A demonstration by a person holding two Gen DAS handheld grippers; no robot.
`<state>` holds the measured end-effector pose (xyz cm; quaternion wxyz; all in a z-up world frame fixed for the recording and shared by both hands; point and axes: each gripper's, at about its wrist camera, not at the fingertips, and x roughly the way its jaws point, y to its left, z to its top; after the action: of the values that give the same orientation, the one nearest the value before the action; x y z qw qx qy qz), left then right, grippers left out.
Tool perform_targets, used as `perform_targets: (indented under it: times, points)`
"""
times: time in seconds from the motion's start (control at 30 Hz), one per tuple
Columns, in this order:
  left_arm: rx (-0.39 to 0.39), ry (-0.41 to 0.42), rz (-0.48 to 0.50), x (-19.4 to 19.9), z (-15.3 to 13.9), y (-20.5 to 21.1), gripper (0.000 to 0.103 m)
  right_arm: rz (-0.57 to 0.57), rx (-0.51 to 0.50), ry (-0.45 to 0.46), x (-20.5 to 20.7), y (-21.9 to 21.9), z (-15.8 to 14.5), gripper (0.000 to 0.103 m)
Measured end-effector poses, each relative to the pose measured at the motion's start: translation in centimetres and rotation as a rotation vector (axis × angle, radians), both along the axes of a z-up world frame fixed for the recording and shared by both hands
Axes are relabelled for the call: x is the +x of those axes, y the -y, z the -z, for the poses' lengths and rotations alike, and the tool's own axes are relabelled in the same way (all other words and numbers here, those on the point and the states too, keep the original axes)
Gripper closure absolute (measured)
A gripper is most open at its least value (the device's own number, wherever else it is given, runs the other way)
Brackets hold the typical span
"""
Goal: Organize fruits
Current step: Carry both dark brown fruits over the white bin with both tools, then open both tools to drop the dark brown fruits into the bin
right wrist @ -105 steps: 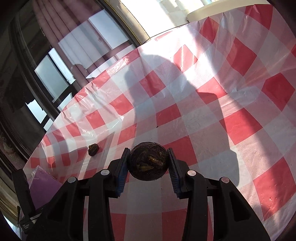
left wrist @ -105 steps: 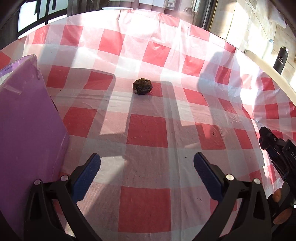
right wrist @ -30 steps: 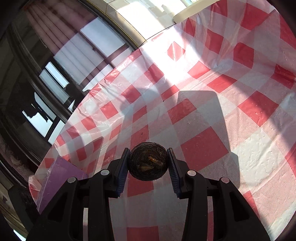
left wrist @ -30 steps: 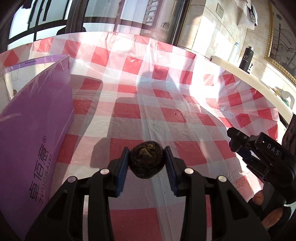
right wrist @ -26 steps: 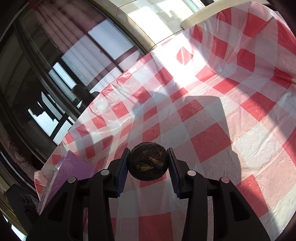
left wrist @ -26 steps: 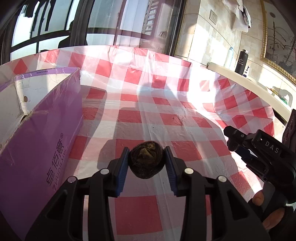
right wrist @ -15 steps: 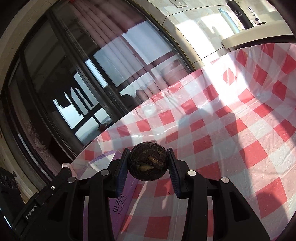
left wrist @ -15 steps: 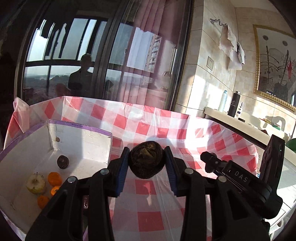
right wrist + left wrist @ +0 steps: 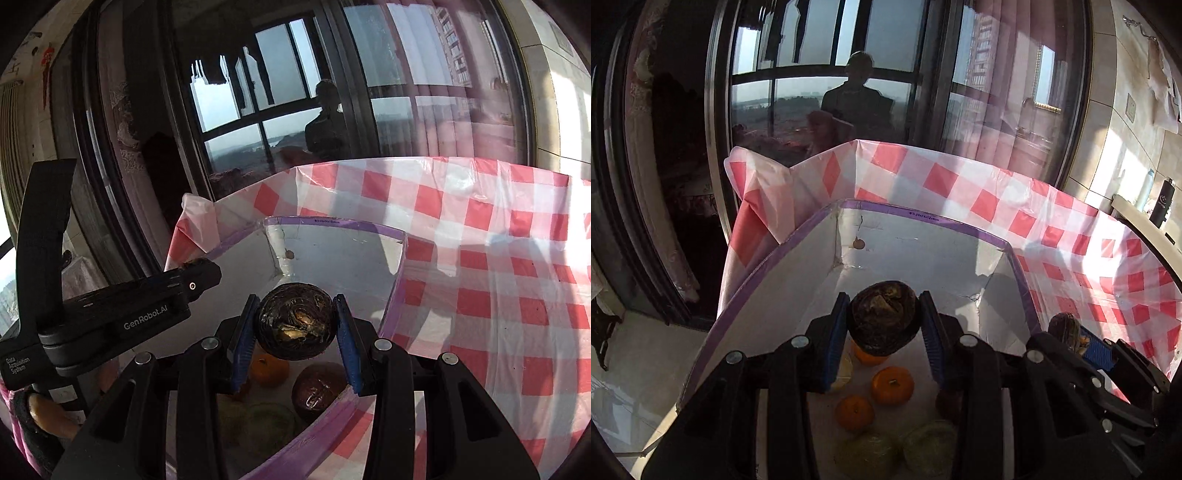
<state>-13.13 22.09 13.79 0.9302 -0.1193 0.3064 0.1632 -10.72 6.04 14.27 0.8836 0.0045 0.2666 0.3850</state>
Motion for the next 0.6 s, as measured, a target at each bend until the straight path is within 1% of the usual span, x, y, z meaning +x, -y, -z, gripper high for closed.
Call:
perform_targets:
  times: [0.03,0.07,0.1,0.13,0.17,0.2,0.23,0.27,0.3,0.4,0.47,0.57,0.6]
  points:
    - [-0.013,-0.04,-0.014,0.5,0.7,-0.8,0.065,-0.013,-0.056,-0.008,0.3,-1.3,0.3,0.063]
    - [-0.056,-0.067,-0.009,1.0,1.4,-1.5,0.065,-0.024,-0.118,-0.021,0.6,-2.6,0.8,0.063]
    - [-0.112,-0.07,0.009,1.1,1.7,-2.2,0.065,-0.034,-0.175,-0.028,0.8,-3.7,1.3,0.063]
    - [-0.136,-0.073,0.009,1.1,1.8,-2.6,0.065,-0.039,-0.232,-0.031,1.0,-4.6,1.8,0.063]
    - [-0.129,-0.098,-0.01,1.4,2.0,-2.8,0.065,-0.039,-0.287,-0.038,1.4,-5.4,2.4,0.063]
    - [-0.129,-0.124,-0.015,1.7,2.3,-2.8,0.065,-0.04,-0.323,-0.048,1.7,-6.0,2.9,0.063]
    - [-0.14,-0.146,0.0,2.0,2.6,-2.8,0.065,-0.044,-0.345,-0.06,2.1,-6.5,3.4,0.063]
    - [-0.157,-0.167,0.016,2.4,3.0,-2.9,0.065,-0.039,-0.375,-0.053,2.5,-6.8,3.8,0.063]
    - [-0.172,-0.188,0.018,2.6,3.4,-3.1,0.065,-0.036,-0.408,-0.045,2.6,-7.2,3.9,0.063]
    - [-0.232,-0.24,0.017,3.3,4.4,-3.8,0.065,-0.063,-0.481,-0.072,3.6,-8.0,4.2,0.063]
    - [-0.236,-0.258,0.012,3.5,4.6,-3.8,0.064,-0.083,-0.527,-0.085,4.1,-8.5,4.5,0.063]
    - [-0.231,-0.25,0.023,3.4,4.6,-3.6,0.063,-0.108,-0.548,-0.111,4.1,-8.9,4.7,0.062]
    - [-0.234,-0.248,0.026,3.3,4.5,-3.6,0.058,-0.113,-0.552,-0.116,4.0,-9.0,4.7,0.062]
